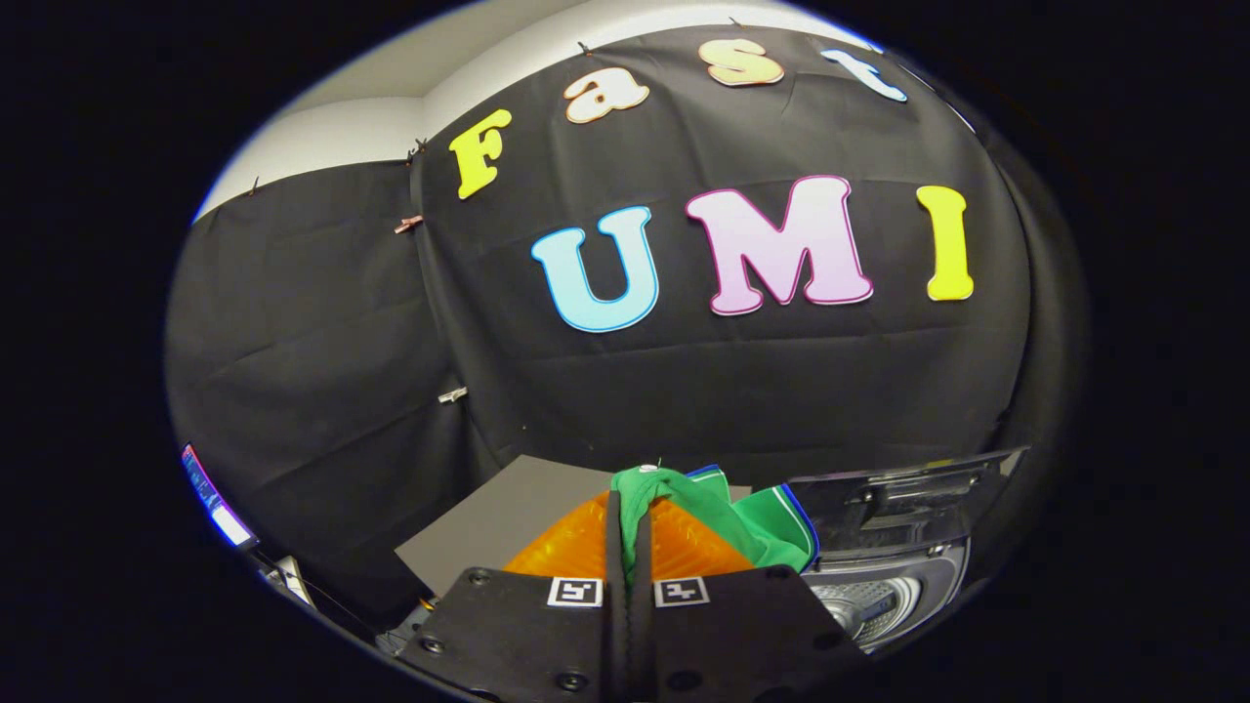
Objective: Put the clothes into the washing machine and then close the washing machine lid.
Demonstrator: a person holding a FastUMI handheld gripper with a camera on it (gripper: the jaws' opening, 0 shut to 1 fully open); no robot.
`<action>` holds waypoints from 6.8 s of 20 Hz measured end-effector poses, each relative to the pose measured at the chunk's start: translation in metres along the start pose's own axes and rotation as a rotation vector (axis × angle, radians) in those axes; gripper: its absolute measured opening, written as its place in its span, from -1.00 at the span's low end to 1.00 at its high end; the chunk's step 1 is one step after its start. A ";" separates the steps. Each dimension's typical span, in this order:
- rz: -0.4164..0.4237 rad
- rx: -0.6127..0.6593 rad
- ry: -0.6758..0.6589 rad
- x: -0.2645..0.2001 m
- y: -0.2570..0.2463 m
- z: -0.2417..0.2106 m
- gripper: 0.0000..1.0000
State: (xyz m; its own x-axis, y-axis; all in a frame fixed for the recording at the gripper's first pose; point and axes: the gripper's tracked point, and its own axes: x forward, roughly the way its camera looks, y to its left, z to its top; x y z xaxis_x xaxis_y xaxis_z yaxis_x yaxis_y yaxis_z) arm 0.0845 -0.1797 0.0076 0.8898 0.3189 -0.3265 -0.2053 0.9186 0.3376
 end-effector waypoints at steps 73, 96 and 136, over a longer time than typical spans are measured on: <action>-0.459 -0.039 0.578 0.019 -0.361 -0.336 0.99; -0.459 -0.032 0.029 0.125 -0.377 -0.034 1.00; -0.578 -0.079 0.311 -0.027 -0.318 -0.230 1.00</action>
State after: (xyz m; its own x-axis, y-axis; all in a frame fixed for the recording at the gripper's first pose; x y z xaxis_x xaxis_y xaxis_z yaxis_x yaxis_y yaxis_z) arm 0.0322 -0.4266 -0.2943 0.7090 -0.1895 -0.6793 0.2306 0.9726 -0.0306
